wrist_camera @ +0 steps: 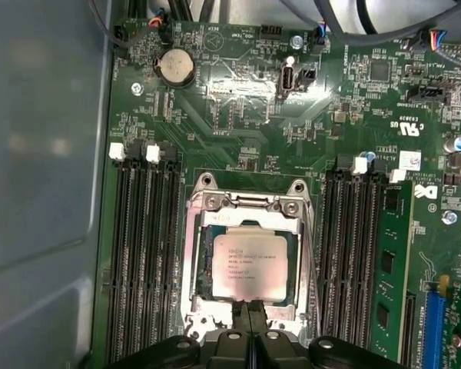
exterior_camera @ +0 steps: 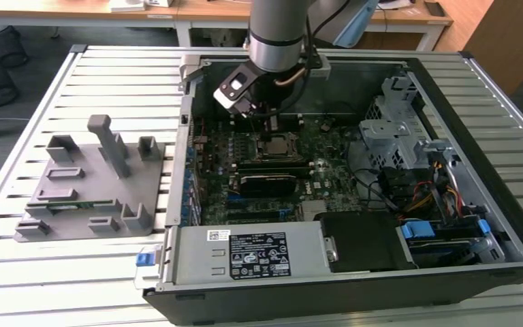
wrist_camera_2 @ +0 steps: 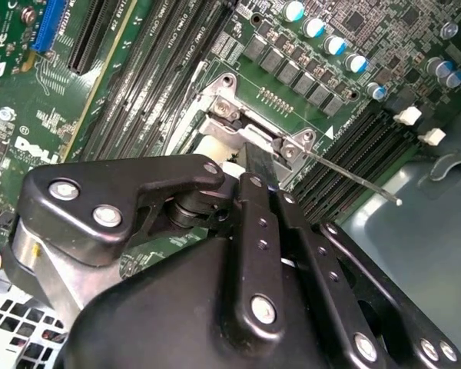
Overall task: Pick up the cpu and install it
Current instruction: 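Close the cpu cover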
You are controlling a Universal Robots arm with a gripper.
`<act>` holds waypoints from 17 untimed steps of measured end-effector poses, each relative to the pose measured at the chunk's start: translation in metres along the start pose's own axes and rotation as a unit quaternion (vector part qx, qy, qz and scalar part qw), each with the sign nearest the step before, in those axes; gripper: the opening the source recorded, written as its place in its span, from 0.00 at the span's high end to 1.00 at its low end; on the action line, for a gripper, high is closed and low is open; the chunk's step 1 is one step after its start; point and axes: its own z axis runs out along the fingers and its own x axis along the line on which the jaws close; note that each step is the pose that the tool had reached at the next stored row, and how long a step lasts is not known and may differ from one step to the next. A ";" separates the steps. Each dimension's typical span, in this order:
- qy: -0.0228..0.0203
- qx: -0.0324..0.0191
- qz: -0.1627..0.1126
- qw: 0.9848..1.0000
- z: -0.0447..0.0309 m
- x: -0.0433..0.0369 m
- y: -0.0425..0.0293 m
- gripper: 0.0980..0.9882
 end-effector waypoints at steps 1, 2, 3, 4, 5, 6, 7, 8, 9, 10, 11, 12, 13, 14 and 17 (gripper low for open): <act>0.000 0.000 0.000 1.000 0.0008 0.0000 -0.0002 0.99; 0.000 0.000 0.000 1.000 0.0016 0.0000 -0.0003 0.99; 0.000 0.000 0.000 1.000 0.0026 0.0000 -0.0005 0.99; 0.000 0.000 0.000 1.000 0.0036 0.0001 -0.0007 0.99; 0.000 0.000 0.000 1.000 0.0046 0.0001 -0.0009 0.99; 0.000 0.000 0.000 1.000 0.0056 0.0001 -0.0012 0.99; 0.000 0.000 0.000 1.000 0.0065 0.0001 -0.0013 0.99; 0.000 0.000 0.000 1.000 0.0073 0.0001 -0.0014 0.99; 0.000 0.000 0.000 1.000 0.0081 0.0001 -0.0015 0.99; 0.000 0.000 0.000 1.000 0.0089 0.0001 -0.0016 0.99; 0.000 0.000 0.000 1.000 0.0098 0.0001 -0.0017 0.99; 0.000 0.000 0.000 1.000 0.0106 0.0001 -0.0018 0.99; 0.000 0.000 0.000 1.000 0.0114 0.0001 -0.0019 0.99; 0.000 0.000 0.000 1.000 0.0122 0.0001 -0.0020 0.99; 0.000 0.000 0.000 1.000 0.0144 0.0001 -0.0021 0.99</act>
